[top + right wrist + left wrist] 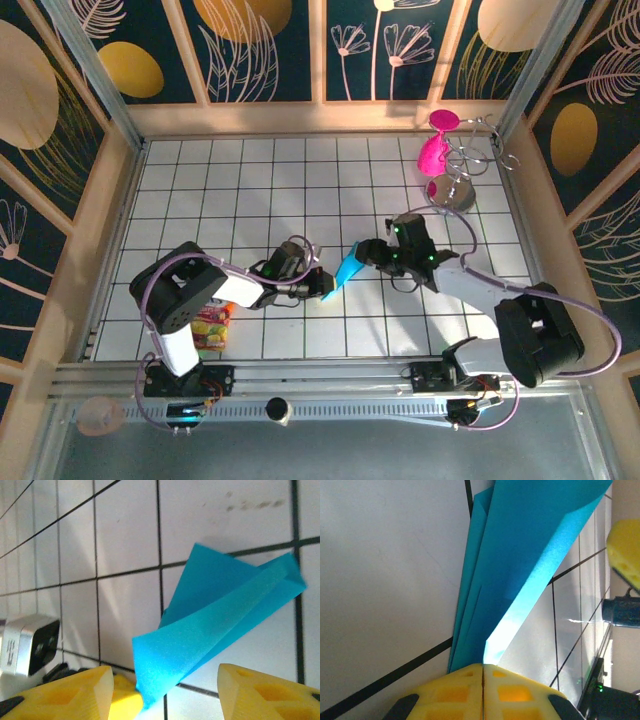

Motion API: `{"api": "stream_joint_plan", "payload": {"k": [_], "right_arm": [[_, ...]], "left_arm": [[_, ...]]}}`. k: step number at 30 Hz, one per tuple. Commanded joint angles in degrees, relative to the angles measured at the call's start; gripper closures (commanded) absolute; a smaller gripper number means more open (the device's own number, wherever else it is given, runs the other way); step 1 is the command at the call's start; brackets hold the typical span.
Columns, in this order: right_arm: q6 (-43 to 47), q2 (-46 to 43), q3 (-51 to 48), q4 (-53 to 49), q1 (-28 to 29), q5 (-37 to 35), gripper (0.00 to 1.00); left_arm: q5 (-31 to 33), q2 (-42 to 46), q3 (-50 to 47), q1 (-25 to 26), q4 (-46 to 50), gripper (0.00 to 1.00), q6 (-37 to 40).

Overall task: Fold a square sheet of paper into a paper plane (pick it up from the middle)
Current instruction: Fold the wing for the fifth time at the center of the table.

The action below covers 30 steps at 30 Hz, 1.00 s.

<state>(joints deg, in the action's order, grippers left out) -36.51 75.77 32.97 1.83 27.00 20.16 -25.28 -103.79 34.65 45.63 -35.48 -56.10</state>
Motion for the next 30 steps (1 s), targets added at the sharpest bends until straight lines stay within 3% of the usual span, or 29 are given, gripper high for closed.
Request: {"api": "stream_joint_plan", "payload": {"k": [1, 5, 20, 30], "right_arm": [[0.0, 0.5, -2.0, 5.6, -0.4, 6.5, 0.43], [0.9, 4.3, 0.7, -2.0, 0.5, -3.3, 0.44], [2.2, 18.5, 9.7, -5.9, 4.0, -9.6, 0.42], [0.7, 24.5, 12.5, -9.9, 5.5, -14.0, 0.44]], "left_arm": [[-1.1, -1.9, -2.0, -0.4, -0.9, 0.91, -2.7], [-1.5, -1.4, -2.2, -0.4, -2.0, 0.91, -3.5], [-1.7, -0.8, -2.3, -0.4, -3.5, 0.89, -4.7], [4.6, 7.7, 0.1, -0.4, 7.6, 0.7, 1.3]]}}
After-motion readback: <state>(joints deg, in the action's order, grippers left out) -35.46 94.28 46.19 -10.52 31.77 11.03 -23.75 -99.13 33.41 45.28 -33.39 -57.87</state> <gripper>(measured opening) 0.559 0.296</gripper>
